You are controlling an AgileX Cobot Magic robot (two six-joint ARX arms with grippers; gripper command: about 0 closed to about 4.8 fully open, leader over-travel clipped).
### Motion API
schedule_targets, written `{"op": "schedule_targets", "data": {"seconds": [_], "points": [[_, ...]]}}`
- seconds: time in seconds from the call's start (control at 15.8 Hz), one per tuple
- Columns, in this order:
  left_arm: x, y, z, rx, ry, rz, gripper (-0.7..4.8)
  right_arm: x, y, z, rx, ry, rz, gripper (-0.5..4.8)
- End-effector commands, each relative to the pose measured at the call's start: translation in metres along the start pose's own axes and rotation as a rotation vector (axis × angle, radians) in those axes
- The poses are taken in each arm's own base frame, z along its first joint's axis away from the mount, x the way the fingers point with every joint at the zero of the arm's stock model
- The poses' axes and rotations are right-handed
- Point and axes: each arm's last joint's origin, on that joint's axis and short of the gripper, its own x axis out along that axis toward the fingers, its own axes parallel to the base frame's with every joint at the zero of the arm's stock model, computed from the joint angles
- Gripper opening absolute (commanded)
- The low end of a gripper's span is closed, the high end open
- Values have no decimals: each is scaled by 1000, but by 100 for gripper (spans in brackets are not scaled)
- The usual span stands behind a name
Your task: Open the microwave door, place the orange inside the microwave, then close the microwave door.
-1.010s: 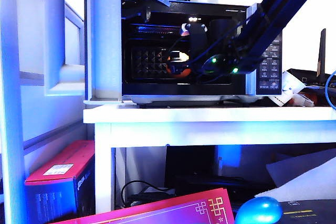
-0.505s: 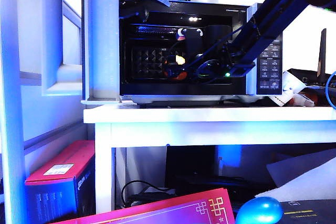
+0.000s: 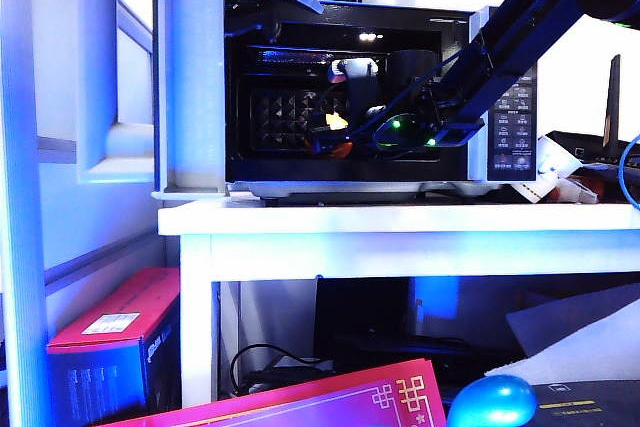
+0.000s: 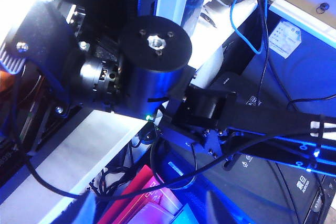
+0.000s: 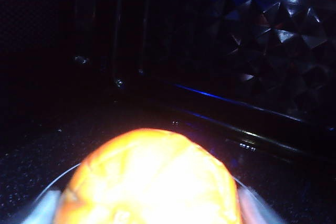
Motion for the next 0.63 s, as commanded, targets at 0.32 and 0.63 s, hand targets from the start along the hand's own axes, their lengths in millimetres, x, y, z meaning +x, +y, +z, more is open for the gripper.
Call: {"op": "schedule_targets", "data": {"seconds": [0.32,0.63], "points": [[-4,-2,2,4,-8,0,281,0,2,2,-4,78,-7,479],[-4,-1,2,4,-6,3,281,-5,-2,17,-37,169,4,479]]}}
